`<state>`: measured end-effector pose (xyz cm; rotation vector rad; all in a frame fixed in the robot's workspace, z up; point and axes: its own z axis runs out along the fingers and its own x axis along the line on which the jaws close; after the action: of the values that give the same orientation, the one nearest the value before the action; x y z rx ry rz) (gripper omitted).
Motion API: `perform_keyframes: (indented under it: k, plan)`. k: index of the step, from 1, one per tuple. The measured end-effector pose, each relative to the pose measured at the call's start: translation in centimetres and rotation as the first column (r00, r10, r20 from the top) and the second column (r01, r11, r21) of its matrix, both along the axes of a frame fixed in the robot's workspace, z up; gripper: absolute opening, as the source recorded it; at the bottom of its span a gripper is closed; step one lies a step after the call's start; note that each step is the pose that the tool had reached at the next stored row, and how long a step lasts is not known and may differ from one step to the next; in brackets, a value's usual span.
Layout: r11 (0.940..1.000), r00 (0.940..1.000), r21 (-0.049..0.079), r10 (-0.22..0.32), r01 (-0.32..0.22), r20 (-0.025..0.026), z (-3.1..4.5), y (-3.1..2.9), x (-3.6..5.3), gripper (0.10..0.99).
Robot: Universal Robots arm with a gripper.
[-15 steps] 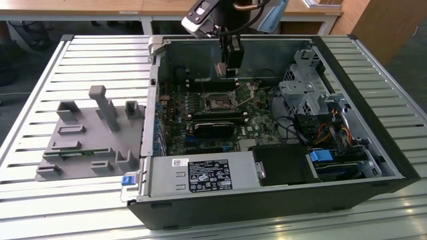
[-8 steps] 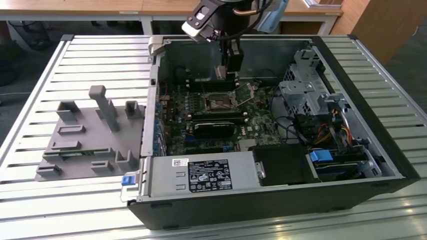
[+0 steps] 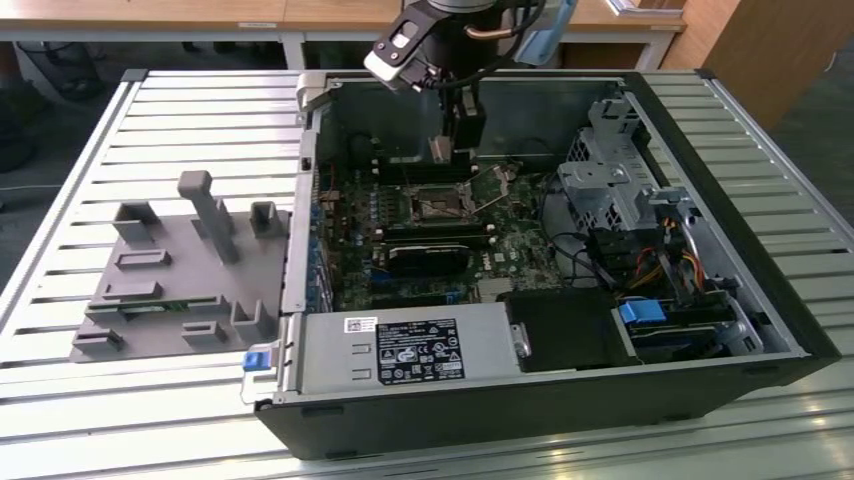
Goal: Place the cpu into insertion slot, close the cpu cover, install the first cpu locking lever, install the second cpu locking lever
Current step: 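Place the cpu into insertion slot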
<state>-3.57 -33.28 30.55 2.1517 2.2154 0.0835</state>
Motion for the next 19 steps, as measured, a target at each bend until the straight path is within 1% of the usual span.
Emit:
perform_keyframes:
  k: [12, 19]
  plan:
    - [1.0, 1.0, 0.0, -0.005, 0.005, 0.0, -0.79, 0.0, 0.03, 0.533]
    - [0.9999, 0.9999, 0.0, -0.014, 0.014, 0.0, -1.66, 0.0, 0.03, 0.533]
